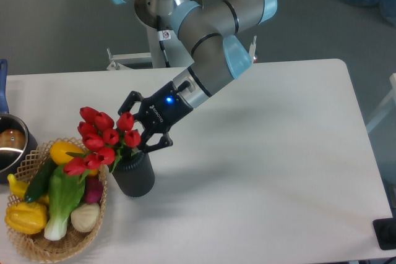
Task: Pick up the flowers from the vase
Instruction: 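Lower the gripper around the tulip stems above the vase rim, then close the gripper on the tulip stems, then lift the tulip bunch straight up out of the vase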
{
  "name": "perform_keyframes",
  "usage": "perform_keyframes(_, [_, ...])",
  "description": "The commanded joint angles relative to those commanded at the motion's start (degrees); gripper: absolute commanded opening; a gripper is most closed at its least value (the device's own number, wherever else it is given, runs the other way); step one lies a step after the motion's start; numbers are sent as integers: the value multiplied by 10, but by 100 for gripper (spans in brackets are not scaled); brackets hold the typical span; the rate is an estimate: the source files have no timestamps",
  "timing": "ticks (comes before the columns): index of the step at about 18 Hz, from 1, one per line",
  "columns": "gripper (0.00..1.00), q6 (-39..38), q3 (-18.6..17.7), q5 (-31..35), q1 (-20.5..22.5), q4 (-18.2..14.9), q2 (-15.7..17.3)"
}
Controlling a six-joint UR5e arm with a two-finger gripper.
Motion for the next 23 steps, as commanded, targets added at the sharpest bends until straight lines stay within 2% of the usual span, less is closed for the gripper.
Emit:
perform_keyframes(4, [0,-3,5,-12,9,-1,1])
perform_keyframes(9, [0,-45,34,-35,17,0,0])
perform_keyframes(14, [0,-47,37,-54,25,0,4])
perform_keyframes(23, [0,-105,40,-71,43,-1,39])
